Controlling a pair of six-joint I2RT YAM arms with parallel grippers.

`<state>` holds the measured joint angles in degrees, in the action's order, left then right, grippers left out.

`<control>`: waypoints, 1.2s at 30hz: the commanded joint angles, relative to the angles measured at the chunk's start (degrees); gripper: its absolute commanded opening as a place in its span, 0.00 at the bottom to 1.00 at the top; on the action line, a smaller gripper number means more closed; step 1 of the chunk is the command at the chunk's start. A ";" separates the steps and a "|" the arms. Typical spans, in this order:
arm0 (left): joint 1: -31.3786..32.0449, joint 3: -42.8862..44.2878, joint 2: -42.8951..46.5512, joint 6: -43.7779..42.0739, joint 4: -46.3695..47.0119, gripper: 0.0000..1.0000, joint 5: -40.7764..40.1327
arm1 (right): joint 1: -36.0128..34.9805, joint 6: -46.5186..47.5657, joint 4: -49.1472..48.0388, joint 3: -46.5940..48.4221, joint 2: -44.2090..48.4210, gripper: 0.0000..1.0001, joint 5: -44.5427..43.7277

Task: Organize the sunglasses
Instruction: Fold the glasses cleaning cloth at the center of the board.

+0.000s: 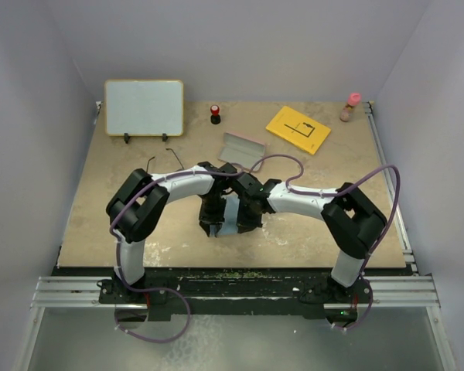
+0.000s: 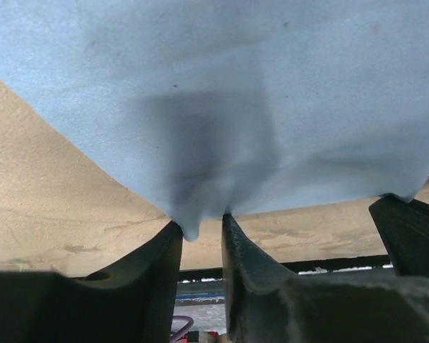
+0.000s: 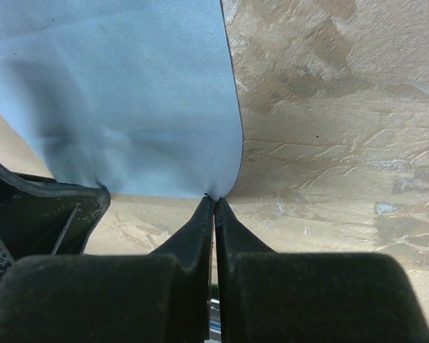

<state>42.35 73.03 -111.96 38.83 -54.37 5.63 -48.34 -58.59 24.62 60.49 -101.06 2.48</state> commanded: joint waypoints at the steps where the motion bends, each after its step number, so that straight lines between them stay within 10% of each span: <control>1: 0.48 -2.46 -4.93 -0.51 13.17 0.26 -3.16 | -0.09 -1.15 -1.24 -0.58 2.33 0.00 -0.71; 5: 0.18 -2.99 -4.15 -0.90 13.66 0.05 -4.56 | -0.09 -0.99 -2.48 -0.92 2.44 0.00 -0.57; 36: -5.69 11.42 12.45 -10.11 3.59 0.04 1.06 | -0.09 1.48 1.17 8.82 9.56 0.00 -4.89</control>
<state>36.51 82.04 -102.41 30.48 -48.75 4.64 -48.36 -57.06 23.81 66.06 -94.30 -0.58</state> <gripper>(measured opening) 0.046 0.003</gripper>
